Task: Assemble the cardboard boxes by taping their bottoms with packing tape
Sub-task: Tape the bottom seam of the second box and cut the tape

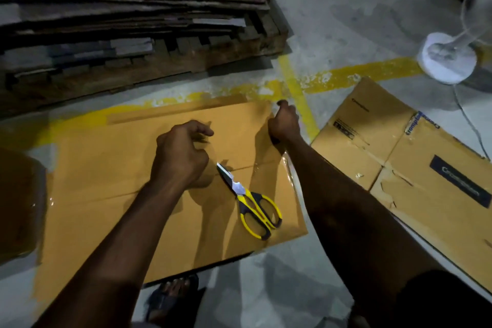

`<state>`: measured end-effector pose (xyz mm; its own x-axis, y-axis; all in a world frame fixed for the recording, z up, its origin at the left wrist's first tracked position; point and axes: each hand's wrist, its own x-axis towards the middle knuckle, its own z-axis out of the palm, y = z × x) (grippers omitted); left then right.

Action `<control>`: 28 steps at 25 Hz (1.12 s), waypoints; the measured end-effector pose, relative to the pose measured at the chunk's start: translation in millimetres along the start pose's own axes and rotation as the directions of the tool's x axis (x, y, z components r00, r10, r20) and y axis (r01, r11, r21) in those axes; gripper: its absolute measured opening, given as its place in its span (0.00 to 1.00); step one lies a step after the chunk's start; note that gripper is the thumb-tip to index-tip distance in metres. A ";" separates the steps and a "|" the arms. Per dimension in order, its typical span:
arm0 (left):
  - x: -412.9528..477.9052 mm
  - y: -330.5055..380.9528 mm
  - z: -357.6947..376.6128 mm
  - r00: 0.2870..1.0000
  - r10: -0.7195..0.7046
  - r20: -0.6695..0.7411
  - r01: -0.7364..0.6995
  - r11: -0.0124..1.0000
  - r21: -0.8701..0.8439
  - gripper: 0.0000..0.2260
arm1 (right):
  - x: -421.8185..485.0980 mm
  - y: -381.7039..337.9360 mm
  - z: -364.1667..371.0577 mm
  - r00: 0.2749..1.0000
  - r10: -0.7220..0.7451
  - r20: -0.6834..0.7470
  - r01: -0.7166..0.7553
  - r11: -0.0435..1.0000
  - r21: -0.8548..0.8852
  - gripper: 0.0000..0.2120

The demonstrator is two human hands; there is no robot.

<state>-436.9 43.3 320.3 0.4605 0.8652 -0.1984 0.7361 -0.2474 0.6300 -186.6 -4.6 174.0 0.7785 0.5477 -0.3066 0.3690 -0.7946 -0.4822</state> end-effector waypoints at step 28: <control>-7.0 14.0 -11.2 0.995 -0.027 0.100 0.038 0.993 -0.111 0.21 | 5.3 -1.6 6.5 0.985 -0.156 0.074 0.165 0.977 -0.138 0.28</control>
<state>-435.3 38.6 338.9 0.4877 0.8237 -0.2892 0.6935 -0.1643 0.7014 -186.3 1.3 167.8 0.6719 0.6824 -0.2879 0.5584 -0.7220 -0.4085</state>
